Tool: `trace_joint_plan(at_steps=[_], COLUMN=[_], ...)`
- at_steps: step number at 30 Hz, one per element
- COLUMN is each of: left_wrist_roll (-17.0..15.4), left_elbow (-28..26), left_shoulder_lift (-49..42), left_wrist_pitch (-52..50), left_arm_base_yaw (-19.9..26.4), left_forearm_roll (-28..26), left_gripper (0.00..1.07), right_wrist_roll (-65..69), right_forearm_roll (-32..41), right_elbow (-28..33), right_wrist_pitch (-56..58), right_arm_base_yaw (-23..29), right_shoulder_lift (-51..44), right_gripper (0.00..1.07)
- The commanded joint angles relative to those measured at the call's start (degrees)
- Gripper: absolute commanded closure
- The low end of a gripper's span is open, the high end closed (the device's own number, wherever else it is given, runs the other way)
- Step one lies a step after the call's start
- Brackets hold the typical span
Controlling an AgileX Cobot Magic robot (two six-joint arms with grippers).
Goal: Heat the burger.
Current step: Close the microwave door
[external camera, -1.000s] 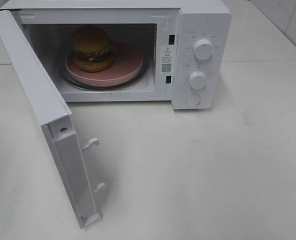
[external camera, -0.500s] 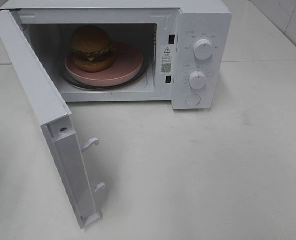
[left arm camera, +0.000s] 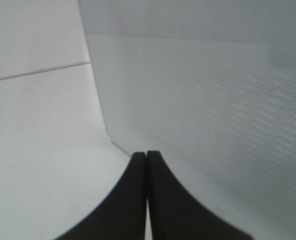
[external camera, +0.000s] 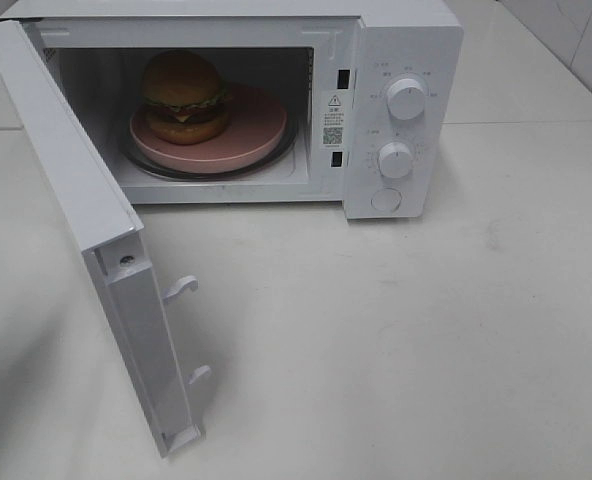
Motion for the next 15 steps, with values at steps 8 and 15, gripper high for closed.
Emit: trace_joint_plan(at_steps=[8,15], left_wrist_roll=[-0.2,0.3], left_elbow=[-4.1,-8.3], left_shoulder_lift=[12.0,18.9], left_wrist_pitch=[-10.7,-14.1], left_arm_base_yaw=[-7.7,-13.8], left_forearm_roll=[0.0,-3.6], left_gripper=[1.07,1.07], right_wrist_roll=[-0.7,-0.7], right_forearm_roll=[0.0,0.0], right_elbow=[0.0,0.0], right_wrist_pitch=[-0.6,-0.6], right_arm_base_yaw=[-0.4,-0.4], right_shoulder_lift=[-1.5,-1.5], right_gripper=[0.31,0.31])
